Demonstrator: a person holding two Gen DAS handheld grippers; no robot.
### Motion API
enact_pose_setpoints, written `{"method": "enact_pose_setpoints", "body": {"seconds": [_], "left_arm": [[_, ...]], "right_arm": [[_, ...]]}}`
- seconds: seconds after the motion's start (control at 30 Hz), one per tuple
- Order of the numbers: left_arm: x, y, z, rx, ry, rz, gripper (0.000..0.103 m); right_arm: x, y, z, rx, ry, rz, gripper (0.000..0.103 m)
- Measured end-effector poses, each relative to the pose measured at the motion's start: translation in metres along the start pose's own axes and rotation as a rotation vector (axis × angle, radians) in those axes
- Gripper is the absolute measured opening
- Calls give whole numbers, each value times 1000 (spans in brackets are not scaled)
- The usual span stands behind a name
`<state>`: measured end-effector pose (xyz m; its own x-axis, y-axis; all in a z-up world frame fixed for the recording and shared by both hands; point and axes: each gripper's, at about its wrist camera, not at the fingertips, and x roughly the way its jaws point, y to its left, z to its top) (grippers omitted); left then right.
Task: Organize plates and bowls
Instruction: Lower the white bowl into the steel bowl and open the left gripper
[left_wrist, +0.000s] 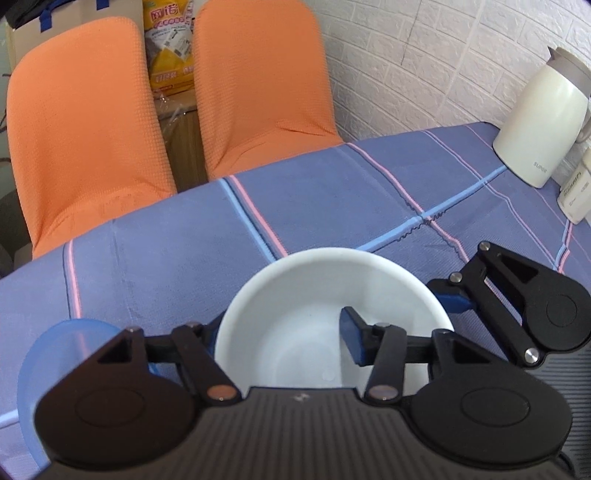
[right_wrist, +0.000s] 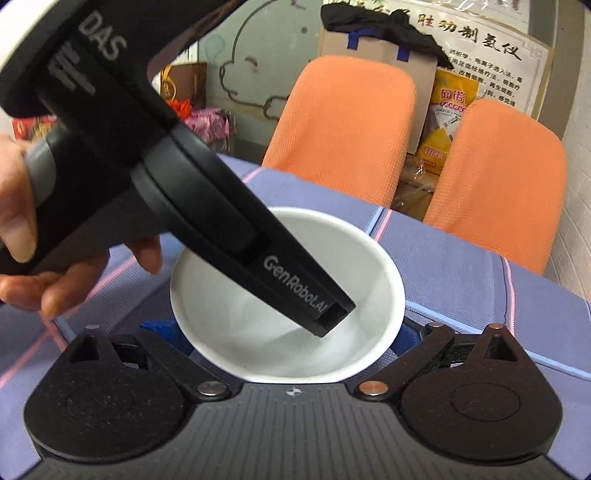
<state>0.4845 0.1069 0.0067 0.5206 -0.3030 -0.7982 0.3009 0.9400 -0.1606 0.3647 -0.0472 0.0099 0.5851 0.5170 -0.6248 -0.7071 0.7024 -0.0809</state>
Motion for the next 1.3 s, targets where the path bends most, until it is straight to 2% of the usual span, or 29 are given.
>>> {"method": "enact_pose_setpoints", "body": {"seconds": [0.17,0.3,0.43,0.73,0.97,1.13,1.2,1.23,1.3], "left_arm": [[-23,-16,-1,7,-38,-7,50],[-51,-40,-10,20,-65,-20,50],[-86,-76,-35,34,-93,-45,50],[-140,-154,-118,89,-118,-80,52],[-141,-185,-173,109,-93,-68,54],[-125,-188,-188,89,-58,-75,55],[-121,-190,-192,108,-54,-47,56],[-119,-191,-193,119,-56,-41,60],[-116,-191,-196,118,-53,-43,63]], "right_arm": [[-13,7,8,-3,-31,-24,87],[-39,30,5,-13,-53,-48,87],[-77,69,-11,-24,-68,-75,87],[-155,102,-64,6,-64,-90,87],[-175,124,-100,45,-34,-80,88],[-171,127,-111,43,-10,-98,87],[-170,127,-115,38,-4,-114,87],[-169,126,-115,36,-3,-124,87],[-171,123,-117,44,-7,-121,87]]}}
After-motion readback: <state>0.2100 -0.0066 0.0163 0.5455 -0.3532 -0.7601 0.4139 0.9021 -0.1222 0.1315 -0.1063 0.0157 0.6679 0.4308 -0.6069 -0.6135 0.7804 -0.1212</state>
